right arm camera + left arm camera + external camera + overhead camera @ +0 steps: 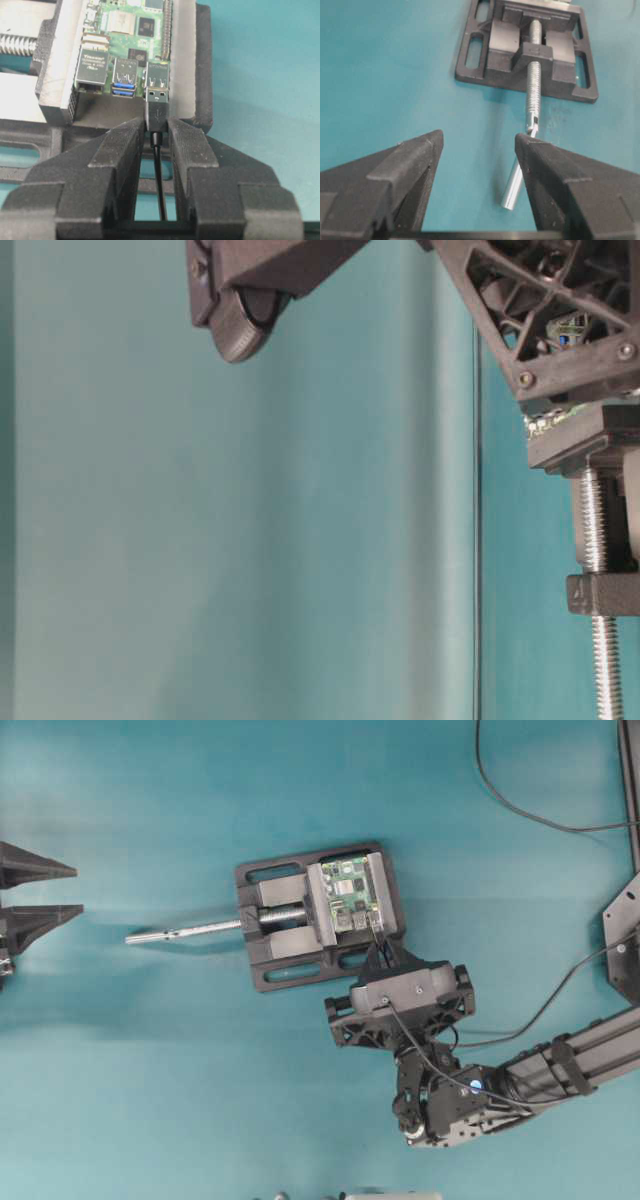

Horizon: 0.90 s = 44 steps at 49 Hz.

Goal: Insert the USB into the fixed PCB.
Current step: 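Push the USB plug forward into the port with the right gripper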

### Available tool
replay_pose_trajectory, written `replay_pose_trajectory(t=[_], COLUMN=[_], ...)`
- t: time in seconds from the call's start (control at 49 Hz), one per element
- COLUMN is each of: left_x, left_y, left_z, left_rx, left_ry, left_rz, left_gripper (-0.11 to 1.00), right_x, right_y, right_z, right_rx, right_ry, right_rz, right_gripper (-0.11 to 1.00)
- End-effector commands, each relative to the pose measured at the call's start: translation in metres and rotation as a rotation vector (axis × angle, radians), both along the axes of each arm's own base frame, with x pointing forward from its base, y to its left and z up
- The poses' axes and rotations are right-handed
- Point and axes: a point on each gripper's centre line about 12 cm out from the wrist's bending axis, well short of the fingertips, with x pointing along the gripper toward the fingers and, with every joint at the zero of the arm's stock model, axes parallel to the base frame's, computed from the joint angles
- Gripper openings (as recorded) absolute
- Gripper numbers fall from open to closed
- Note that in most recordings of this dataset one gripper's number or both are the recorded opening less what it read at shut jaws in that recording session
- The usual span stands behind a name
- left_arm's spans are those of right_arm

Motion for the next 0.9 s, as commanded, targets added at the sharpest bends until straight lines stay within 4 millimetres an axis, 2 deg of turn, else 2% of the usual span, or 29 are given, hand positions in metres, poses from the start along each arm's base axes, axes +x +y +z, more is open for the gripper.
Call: replay_pose_trajectory(t=[0.0, 0.877], left_x=[0.002, 0.002], left_y=[0.001, 0.001], left_z=[0.005, 0.005], left_rx=[-0.004, -0.003], left_ry=[-0.014, -0.013], left_rz=[0.004, 0.004], left_gripper=[0.75, 0.75], right_x=[0.005, 0.01], right_y=[-0.012, -0.037], right_z=[0.008, 0.005], right_rx=[0.003, 0.009], right_ry=[-0.024, -0.019], right_rz=[-0.032, -0.092], right_gripper=[0.19, 0.19])
